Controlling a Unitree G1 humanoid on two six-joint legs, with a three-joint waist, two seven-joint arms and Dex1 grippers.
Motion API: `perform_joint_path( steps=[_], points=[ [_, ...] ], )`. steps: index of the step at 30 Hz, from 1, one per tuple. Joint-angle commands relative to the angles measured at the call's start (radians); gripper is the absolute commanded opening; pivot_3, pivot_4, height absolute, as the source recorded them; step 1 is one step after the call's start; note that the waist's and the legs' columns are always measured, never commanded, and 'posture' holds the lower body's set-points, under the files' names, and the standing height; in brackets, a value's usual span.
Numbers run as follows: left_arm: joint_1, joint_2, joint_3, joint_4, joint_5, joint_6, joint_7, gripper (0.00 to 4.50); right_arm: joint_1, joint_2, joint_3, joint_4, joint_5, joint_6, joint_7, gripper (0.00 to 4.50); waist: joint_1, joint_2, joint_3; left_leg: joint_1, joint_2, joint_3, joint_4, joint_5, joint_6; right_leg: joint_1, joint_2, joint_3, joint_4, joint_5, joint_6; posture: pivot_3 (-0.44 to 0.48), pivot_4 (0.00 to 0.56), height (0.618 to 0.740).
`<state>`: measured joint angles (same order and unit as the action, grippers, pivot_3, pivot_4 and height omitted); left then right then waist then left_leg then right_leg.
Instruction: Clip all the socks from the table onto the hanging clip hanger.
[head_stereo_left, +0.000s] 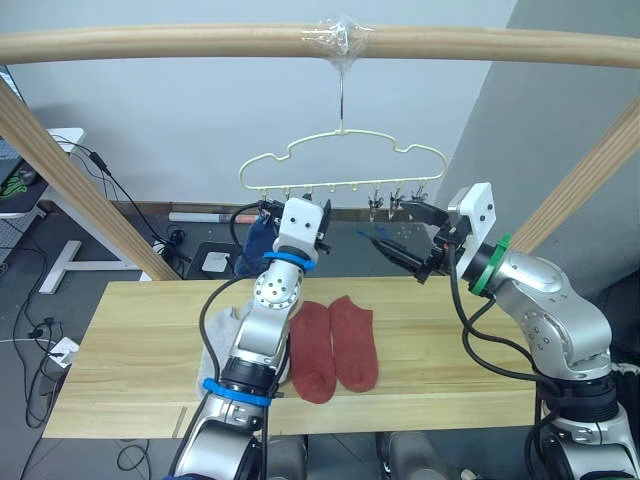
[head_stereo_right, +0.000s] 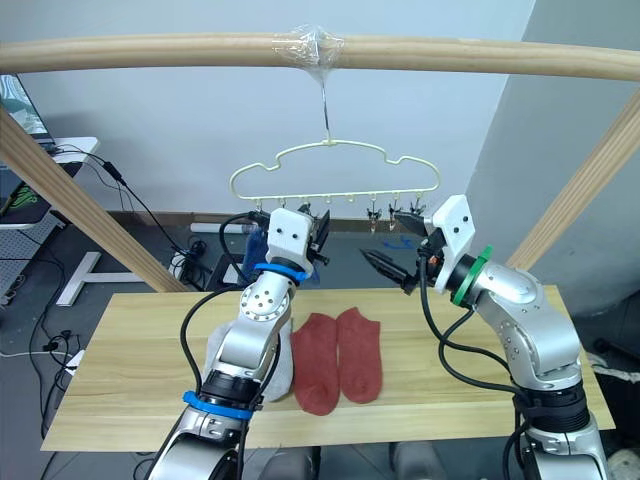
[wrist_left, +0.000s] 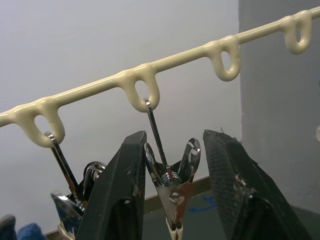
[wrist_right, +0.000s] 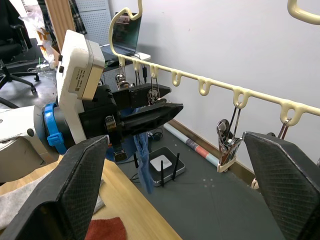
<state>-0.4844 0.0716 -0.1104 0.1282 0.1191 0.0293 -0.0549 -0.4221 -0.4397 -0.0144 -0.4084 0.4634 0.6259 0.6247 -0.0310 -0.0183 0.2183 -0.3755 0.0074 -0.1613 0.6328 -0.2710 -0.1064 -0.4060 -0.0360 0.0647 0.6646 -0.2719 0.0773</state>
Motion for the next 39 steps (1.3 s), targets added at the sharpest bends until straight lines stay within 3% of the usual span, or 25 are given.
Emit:
perform_joint_path(
  steps=[1, 4, 22, 26, 39],
  points=[
    [-0.004, -0.005, 0.006, -0.032, -0.005, -0.026, -0.001, 0.69, -0.012, -0.001, -0.013, -0.023, 0.015, -0.012, -0.008, 4.5, 0.0, 0.0, 0.0, 0.0, 0.0, 0.0, 0.0, 0.0, 0.0, 0.0, 0.0, 0.0, 0.0, 0.0, 0.0, -0.009, 0.193, 0.74],
    [-0.001, -0.004, 0.007, -0.037, -0.005, -0.023, -0.002, 0.29, -0.01, 0.001, -0.013, -0.027, 0.018, -0.009, -0.011, 4.5, 0.0, 0.0, 0.0, 0.0, 0.0, 0.0, 0.0, 0.0, 0.0, 0.0, 0.0, 0.0, 0.0, 0.0, 0.0, -0.009, 0.193, 0.74],
    [0.008, 0.009, 0.01, -0.061, -0.007, 0.007, -0.019, 0.29, 0.009, -0.005, 0.019, -0.024, -0.007, -0.034, -0.011, 4.5, 0.001, 0.0, 0.0, 0.0, 0.0, 0.0, 0.001, 0.0, 0.0, 0.0, 0.0, 0.0, 0.0, 0.0, 0.0, 0.003, 0.19, 0.74],
    [0.008, 0.005, 0.008, -0.065, 0.003, 0.007, -0.008, 1.56, 0.008, -0.006, 0.019, -0.027, -0.008, -0.034, -0.012, 4.5, 0.0, 0.0, 0.0, 0.0, 0.0, 0.0, 0.001, 0.0, 0.0, 0.0, 0.0, 0.0, 0.001, 0.0, 0.0, 0.003, 0.19, 0.74],
    [-0.001, 0.008, 0.012, -0.056, 0.006, 0.005, -0.008, 1.56, 0.005, -0.008, 0.015, -0.035, -0.005, -0.026, -0.02, 4.5, 0.0, 0.0, 0.0, 0.0, 0.0, 0.0, 0.001, 0.0, 0.0, 0.0, 0.0, 0.0, 0.001, 0.0, 0.0, 0.003, 0.19, 0.74]
  ],
)
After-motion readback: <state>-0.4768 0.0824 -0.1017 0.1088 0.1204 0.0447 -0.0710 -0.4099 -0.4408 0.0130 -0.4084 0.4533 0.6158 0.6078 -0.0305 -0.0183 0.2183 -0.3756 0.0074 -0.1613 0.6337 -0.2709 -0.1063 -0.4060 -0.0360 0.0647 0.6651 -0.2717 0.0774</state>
